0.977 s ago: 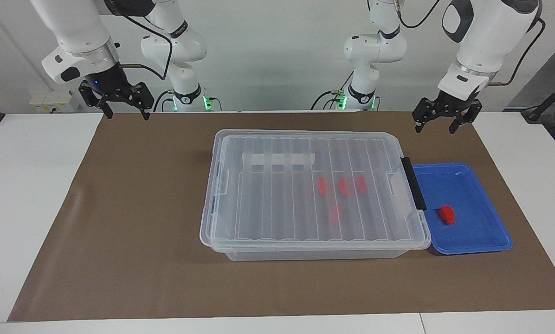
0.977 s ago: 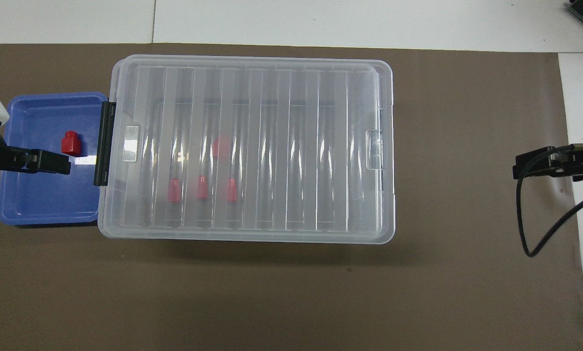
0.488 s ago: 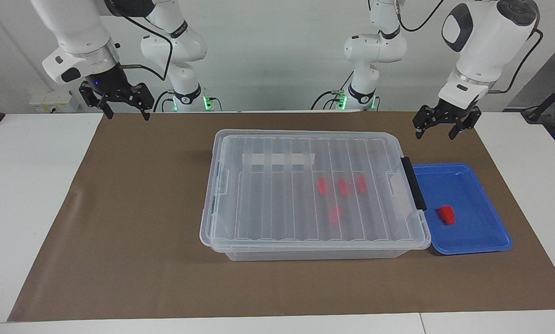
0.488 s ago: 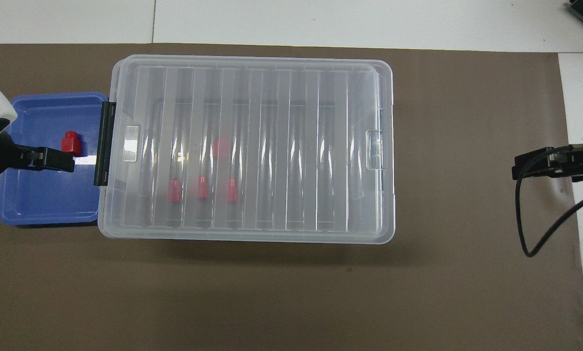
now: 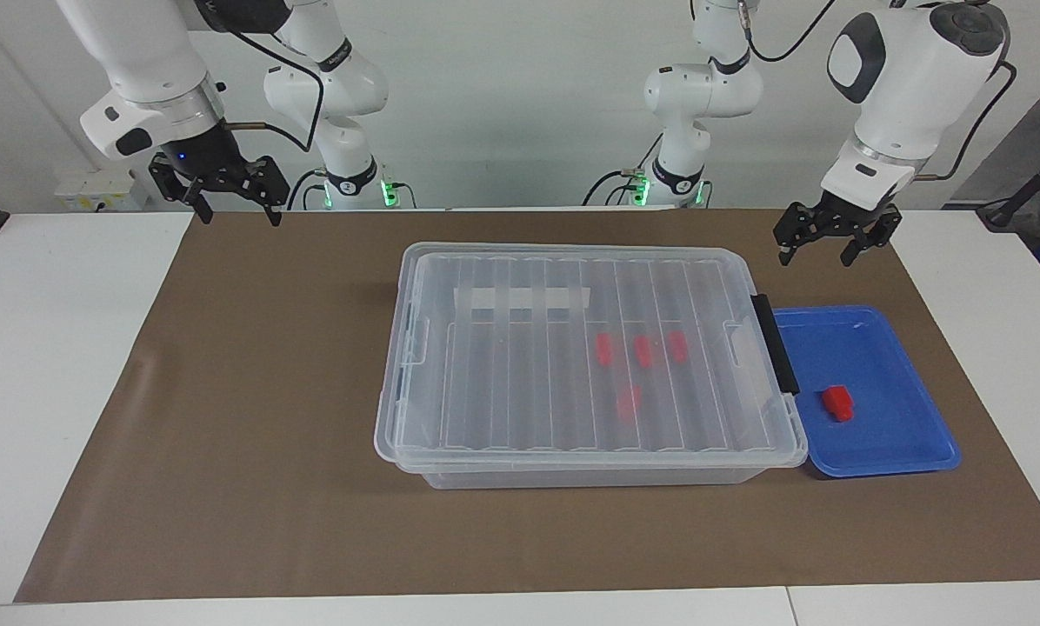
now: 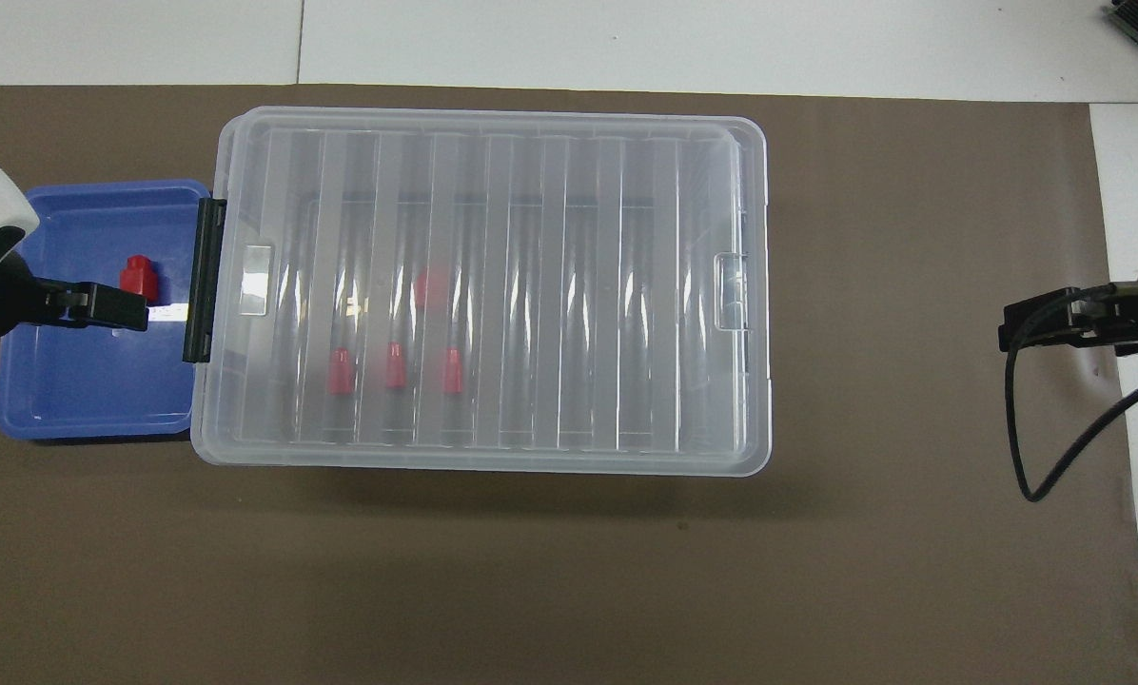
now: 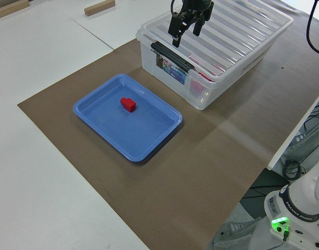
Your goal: Place red block in blue tray from box
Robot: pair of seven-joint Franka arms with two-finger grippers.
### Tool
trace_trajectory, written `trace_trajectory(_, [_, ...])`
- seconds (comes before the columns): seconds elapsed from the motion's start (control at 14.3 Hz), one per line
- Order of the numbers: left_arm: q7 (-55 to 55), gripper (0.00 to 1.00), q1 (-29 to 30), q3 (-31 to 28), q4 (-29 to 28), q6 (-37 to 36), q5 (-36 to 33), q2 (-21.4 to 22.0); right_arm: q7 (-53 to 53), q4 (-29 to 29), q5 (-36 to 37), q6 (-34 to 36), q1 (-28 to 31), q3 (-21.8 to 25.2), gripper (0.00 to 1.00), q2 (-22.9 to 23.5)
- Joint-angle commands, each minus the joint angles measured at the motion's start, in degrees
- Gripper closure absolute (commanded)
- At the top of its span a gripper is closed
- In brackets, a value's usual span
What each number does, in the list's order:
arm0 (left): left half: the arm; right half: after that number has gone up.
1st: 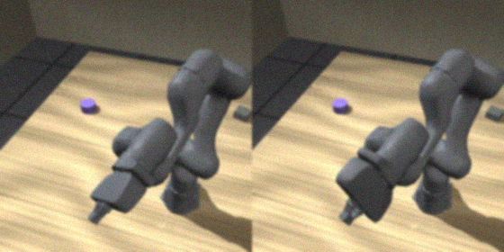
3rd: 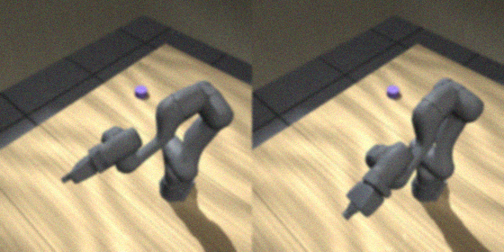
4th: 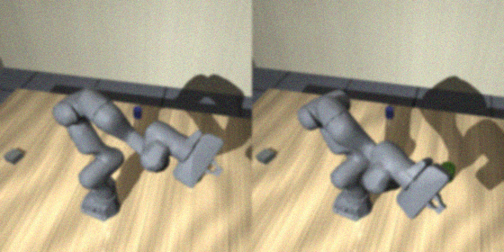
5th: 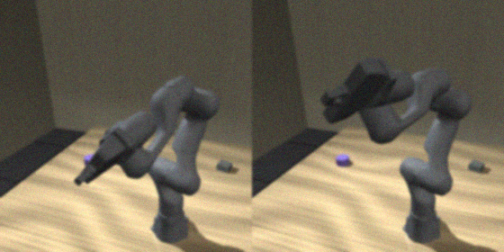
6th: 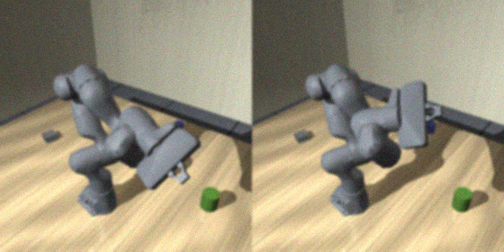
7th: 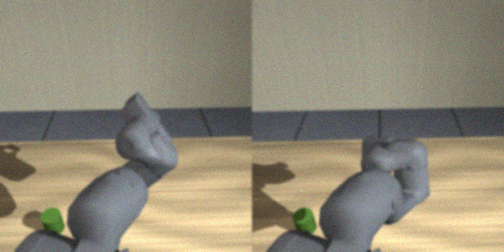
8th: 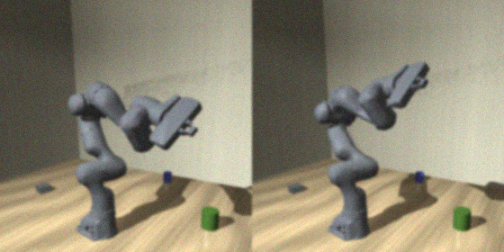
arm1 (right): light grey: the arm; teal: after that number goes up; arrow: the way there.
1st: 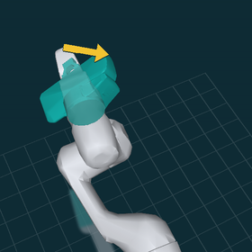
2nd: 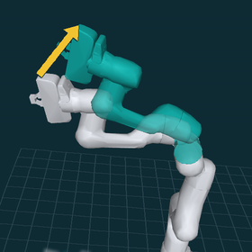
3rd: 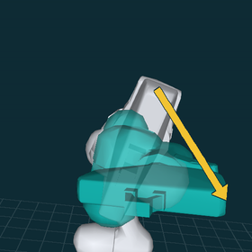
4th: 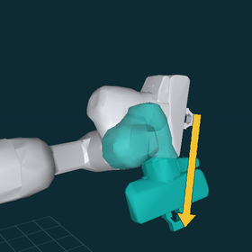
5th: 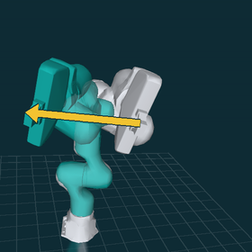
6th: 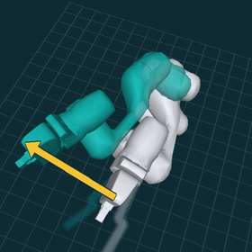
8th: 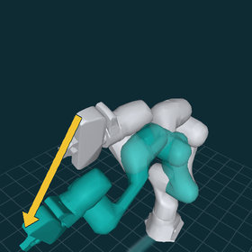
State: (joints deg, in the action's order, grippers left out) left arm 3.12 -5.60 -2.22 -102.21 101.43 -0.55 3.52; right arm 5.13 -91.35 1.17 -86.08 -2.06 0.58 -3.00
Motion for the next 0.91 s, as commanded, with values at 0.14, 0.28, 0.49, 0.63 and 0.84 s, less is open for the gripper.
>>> trace_trajectory(0.14, [-0.22, 0.0, -0.99, -0.76, 2.28, 0.97, 0.28, -2.46, 1.64, -0.67, -0.29, -0.23, -0.05, 0.12, 0.0, -0.42])
trace_trajectory(0.28, [-0.22, 0.0, -0.91, -0.76, 2.63, 1.23, 0.28, -2.55, 1.64, -0.67, -0.29, -0.23, -0.05, 0.12, 0.0, -0.42])
trace_trajectory(0.49, [-0.31, 0.0, -1.34, -0.24, 2.28, 2.27, 0.2, -1.67, 1.73, -0.67, -0.29, -0.23, -0.05, 0.13, 0.0, -0.42])
trace_trajectory(0.63, [-0.31, 0.0, -1.26, -0.24, 2.28, 2.46, 0.28, -1.58, 1.99, -0.67, -0.29, -0.23, -0.05, 0.12, 0.0, -0.42])
trace_trajectory(0.84, [-0.22, 0.0, -0.64, -0.06, 2.37, 2.28, 0.2, -1.58, 1.99, -0.67, -0.29, -0.23, -0.05, 0.12, 0.0, -0.42])
